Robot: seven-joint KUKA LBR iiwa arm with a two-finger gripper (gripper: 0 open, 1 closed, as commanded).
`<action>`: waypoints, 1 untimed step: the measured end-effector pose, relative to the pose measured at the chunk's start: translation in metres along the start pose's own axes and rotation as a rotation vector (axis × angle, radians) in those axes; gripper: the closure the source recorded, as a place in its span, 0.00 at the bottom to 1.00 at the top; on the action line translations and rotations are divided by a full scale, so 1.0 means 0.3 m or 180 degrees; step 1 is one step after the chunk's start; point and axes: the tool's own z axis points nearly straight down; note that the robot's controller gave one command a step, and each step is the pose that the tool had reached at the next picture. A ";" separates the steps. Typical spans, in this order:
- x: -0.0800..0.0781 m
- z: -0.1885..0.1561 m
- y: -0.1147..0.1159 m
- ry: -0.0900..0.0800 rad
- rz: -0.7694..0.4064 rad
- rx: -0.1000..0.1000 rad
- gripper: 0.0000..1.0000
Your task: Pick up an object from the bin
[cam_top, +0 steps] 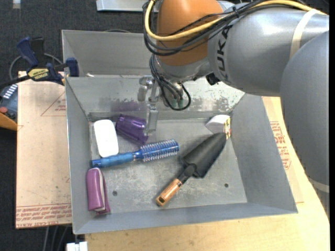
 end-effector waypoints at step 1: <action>-0.004 -0.019 -0.003 -0.0024 0.0010 -0.0003 0.00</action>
Offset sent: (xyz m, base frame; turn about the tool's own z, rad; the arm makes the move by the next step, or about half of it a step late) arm -0.0165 0.0434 -0.0988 -0.1644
